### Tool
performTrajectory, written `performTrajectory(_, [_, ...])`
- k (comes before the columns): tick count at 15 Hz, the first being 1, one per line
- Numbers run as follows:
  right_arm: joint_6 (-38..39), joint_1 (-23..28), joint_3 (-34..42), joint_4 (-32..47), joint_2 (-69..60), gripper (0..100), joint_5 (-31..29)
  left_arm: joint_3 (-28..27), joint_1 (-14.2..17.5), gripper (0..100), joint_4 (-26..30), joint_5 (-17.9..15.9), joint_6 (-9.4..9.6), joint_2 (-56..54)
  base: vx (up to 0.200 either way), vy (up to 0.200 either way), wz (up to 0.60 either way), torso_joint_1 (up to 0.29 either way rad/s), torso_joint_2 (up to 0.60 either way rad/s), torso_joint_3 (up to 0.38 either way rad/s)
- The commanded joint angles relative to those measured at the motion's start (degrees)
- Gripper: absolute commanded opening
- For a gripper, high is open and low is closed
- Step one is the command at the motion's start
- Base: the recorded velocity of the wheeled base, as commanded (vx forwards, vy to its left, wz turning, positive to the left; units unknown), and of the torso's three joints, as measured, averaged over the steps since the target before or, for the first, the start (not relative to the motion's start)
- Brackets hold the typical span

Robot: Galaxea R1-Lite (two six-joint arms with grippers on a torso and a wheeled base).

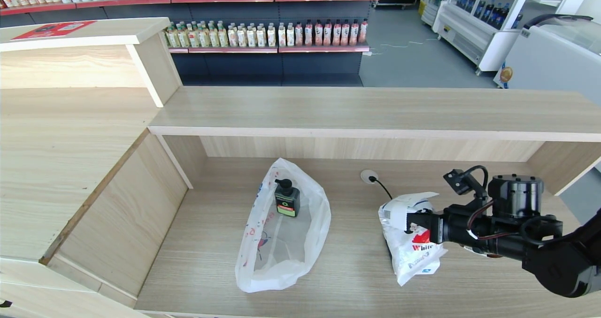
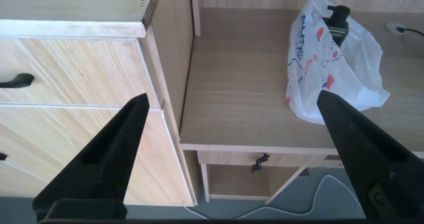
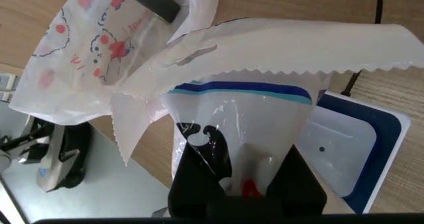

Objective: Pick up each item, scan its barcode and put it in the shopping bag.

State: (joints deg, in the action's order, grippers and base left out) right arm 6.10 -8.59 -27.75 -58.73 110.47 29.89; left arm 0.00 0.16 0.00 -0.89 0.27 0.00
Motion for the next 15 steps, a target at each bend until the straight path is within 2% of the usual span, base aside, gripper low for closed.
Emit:
performTrajectory(1, [-0.12,0.07,0.06,0.29,-0.26,0,0.08,0.00,0.02,100,0.00,0.01,0.00,0.00,0.000,0.000,0.00,0.000,0.00,0.000])
performTrajectory(3, [-1.09,0.07,0.15,0.73,-4.21,0,-0.01,0.00,0.02,100,0.00,0.01,0.00,0.00,0.000,0.000,0.00,0.000,0.00,0.000])
performTrajectory(5, [-8.73,0.24,0.94,3.45,-11.42,0,-0.45,0.00,0.02,100,0.00,0.01,0.00,0.00,0.000,0.000,0.00,0.000,0.00,0.000])
performTrajectory(7, [-22.53,3.50,2.08,7.23,-17.22,0,-0.36,0.00,0.02,100,0.00,0.01,0.00,0.00,0.000,0.000,0.00,0.000,0.00,0.000])
performTrajectory(9, [-28.42,6.13,2.70,9.25,-19.33,0,-0.36,0.00,0.02,100,0.00,0.01,0.00,0.00,0.000,0.000,0.00,0.000,0.00,0.000])
performTrajectory(13, [-34.66,9.91,3.05,9.60,-23.20,0,-0.36,0.00,0.02,100,0.00,0.01,0.00,0.00,0.000,0.000,0.00,0.000,0.00,0.000])
performTrajectory(15, [-34.92,10.53,3.14,9.78,-23.81,0,-0.36,0.00,0.02,100,0.09,0.01,0.00,0.00,0.000,0.000,0.00,0.000,0.00,0.000])
